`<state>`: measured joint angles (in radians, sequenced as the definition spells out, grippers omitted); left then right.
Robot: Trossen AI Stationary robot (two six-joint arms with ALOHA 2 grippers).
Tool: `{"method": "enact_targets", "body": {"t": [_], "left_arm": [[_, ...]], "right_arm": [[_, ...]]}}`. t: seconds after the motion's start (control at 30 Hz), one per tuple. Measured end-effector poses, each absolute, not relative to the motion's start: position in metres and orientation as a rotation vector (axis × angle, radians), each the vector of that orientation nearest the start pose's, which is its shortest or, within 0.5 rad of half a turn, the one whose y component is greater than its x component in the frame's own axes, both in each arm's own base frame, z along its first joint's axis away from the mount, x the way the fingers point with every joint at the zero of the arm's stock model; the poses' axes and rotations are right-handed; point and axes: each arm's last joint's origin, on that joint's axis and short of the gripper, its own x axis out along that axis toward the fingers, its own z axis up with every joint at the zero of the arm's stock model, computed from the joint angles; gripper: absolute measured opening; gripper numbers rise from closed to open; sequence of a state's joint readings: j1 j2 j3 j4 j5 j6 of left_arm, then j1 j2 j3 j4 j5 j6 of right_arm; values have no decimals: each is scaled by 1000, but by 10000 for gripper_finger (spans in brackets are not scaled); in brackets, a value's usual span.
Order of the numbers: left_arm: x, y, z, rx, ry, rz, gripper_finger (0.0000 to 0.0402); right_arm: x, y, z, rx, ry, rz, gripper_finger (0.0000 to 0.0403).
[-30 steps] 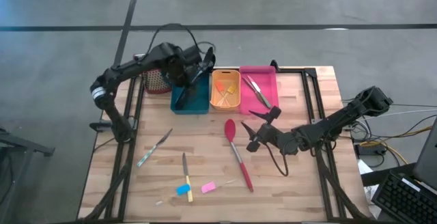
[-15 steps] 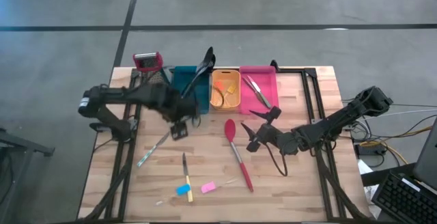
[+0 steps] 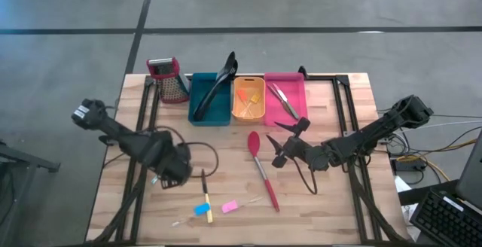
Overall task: Pick & Place Kitchen Items
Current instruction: Put the blue knife into the red bin
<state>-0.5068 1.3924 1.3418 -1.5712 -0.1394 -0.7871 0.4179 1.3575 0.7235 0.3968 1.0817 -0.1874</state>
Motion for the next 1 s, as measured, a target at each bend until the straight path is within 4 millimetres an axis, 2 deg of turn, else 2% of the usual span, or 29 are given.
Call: {"method": "enact_targets", "body": {"t": [0.17,0.3,0.53,0.73,1.0], "left_arm": [[170,-100,284,-153,1607,441,273],[160,-95,260,-194,1658,469,273],[148,-91,219,-267,1712,421,273],[142,-86,193,-281,1733,428,273],[137,-86,161,-407,1754,347,273]], "right_arm": [[263,89,246,-329,233,-645,228],[263,89,246,-322,232,-646,224],[263,89,245,-324,234,-646,235],[263,89,245,-320,233,-646,255],[262,88,242,-318,251,-646,273]]}}
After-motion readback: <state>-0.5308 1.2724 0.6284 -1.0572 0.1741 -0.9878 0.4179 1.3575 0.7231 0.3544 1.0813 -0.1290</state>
